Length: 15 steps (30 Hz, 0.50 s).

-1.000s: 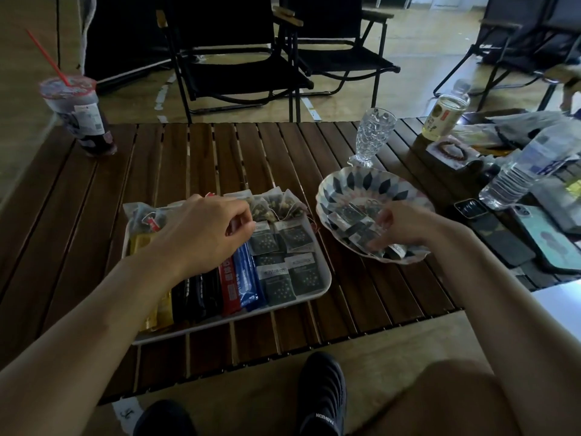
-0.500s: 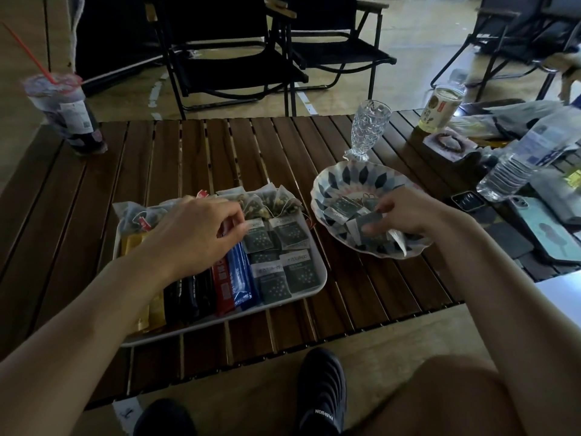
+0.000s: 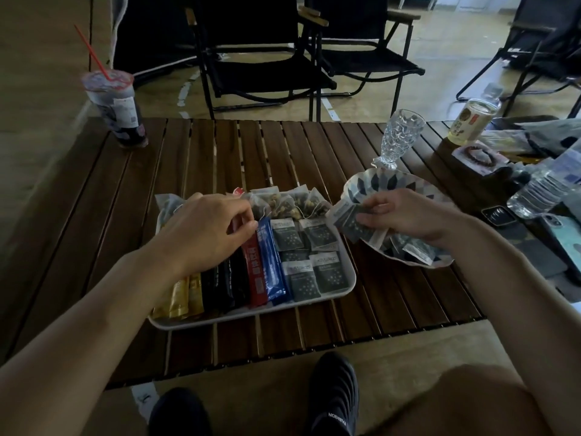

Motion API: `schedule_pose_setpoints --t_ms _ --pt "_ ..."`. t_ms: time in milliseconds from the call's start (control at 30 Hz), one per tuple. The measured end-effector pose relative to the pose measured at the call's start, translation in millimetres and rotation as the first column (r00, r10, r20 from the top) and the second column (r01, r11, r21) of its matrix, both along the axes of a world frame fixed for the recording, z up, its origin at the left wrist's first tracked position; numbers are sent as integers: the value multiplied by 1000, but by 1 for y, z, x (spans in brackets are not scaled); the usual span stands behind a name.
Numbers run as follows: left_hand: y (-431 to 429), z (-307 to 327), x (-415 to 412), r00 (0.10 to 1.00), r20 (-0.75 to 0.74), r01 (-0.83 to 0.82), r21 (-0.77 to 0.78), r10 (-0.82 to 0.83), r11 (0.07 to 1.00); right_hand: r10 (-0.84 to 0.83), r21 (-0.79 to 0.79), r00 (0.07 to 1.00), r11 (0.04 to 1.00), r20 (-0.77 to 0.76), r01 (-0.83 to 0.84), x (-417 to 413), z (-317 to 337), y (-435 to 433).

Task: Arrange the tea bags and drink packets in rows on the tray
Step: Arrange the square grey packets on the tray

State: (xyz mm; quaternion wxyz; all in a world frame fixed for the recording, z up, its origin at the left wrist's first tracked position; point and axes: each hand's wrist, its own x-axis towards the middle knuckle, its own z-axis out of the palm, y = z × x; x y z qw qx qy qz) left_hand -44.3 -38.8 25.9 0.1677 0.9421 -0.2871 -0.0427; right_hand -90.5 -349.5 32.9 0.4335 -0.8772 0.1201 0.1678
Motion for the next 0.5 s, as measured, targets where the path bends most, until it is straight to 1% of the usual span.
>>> schedule_pose_setpoints --t_ms 100,200,300,400,500 --pt "8 1 1 1000 -12 -23 -11 22 1000 24 37 998 999 -51 -22 4 -3 24" --pt "14 0 2 999 -20 -43 -24 43 999 25 187 991 982 -130 0 6 -10 45" --pt "14 1 2 999 -22 -39 -42 38 998 26 264 981 964 -191 26 10 -18 57" --pt "14 0 4 1000 3 -15 -57 15 998 33 278 975 960 -222 31 14 -23 64" --pt "15 -1 5 1000 9 -4 -58 4 998 88 213 966 976 -245 -35 14 -27 68"
